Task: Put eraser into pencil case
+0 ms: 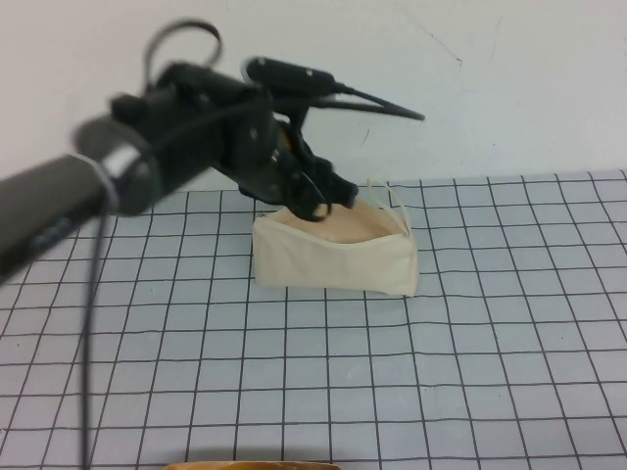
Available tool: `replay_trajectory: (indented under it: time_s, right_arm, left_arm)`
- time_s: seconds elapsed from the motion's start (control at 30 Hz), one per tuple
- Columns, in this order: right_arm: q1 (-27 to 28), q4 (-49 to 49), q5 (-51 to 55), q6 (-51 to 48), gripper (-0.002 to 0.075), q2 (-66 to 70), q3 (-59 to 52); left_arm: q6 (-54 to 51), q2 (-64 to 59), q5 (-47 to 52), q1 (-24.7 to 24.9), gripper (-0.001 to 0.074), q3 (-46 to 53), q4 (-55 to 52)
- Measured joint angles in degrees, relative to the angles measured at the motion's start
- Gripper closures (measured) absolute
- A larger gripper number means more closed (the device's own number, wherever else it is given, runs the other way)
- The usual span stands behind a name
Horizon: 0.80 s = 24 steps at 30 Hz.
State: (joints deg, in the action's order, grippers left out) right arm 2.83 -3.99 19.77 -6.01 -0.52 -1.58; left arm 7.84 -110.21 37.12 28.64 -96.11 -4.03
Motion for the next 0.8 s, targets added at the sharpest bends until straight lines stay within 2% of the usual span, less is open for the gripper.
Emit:
replay_trajectory:
  time_s: [0.07,0.1,0.2,0.53,0.7,0.8]
  right_arm:
    - [0.00,0.00,0.00,0.00,0.0727,0.00,0.00]
    - [0.00,0.00,0.00,0.00,0.0727,0.00,0.00]
    - [0.00,0.00,0.00,0.00,0.0727,0.00,0.00]
    - [0.00,0.00,0.00,0.00,0.0727,0.00,0.00]
    - [0.00,0.00,0.00,0.00,0.0727,0.00,0.00]
    - [0.00,0.00,0.00,0.00,0.0727,0.00,0.00]
  left_arm:
    - [-1.89,3.51,3.12,0.00,0.0566,0.52,-0.37]
    - [-2.39,5.21,3.42,0.00,0.0624,1.56,-0.38]
    - [-3.41,12.69,2.22,0.00,0.0701,7.16,0.27]
    - [-3.45,40.70,-6.75,0.00,0.0735,35.36,3.48]
    - [-3.27,51.56,-5.49,0.00,0.0735,43.76,3.51]
    - [-3.23,57.11,-0.42,0.00,0.0735,46.41,4.03]
